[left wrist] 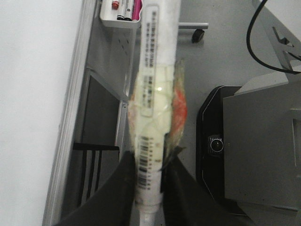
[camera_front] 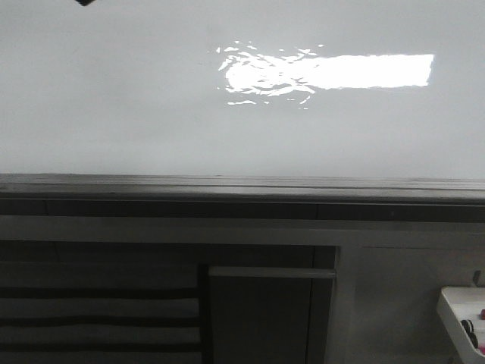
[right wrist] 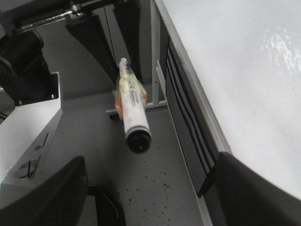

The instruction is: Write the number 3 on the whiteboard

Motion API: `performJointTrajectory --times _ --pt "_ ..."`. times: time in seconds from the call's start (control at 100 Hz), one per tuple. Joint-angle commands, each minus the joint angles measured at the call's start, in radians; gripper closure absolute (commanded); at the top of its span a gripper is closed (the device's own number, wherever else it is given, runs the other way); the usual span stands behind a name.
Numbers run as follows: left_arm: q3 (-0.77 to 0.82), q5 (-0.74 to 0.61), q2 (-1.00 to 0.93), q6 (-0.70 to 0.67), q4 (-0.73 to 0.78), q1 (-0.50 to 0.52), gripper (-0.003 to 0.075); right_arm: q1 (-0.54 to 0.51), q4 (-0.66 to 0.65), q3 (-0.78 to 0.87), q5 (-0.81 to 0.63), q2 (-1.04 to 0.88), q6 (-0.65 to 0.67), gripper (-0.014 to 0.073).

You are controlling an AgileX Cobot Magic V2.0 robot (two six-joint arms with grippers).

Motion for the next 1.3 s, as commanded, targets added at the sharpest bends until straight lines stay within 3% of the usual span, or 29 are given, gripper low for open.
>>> performJointTrajectory --times 0.0,0.15,0.36,0.47,0.72,1.29 --pt "-0.032 -0.031 -0.013 0.0 -0.037 -0.013 0.0661 0.093 -0.028 -0.045 -0.087 0.015 0.025 0.0123" --pt "-0.032 -0.031 -0.013 0.0 -0.037 -0.013 0.0661 0.224 -0.036 -0.063 -0.148 0.08 0.032 0.0154" --pt "-0.032 -0.031 -0.013 0.0 -0.037 -0.013 0.0661 0.301 -0.036 -0.063 -0.222 0.165 0.038 0.0155" --pt "-0.032 -0.031 -0.013 0.0 -0.037 -0.013 0.0661 0.312 -0.033 -0.063 -0.234 0.174 0.038 0.0181" --pt "-0.032 -0.031 -0.013 0.0 -0.037 -0.013 0.0661 0.312 -0.029 -0.063 -0.251 0.174 0.038 0.0404" --pt "-0.032 -0.031 -0.013 0.0 -0.031 -0.013 0.0661 0.31 -0.076 -0.115 -0.179 0.18 0.083 0.0417"
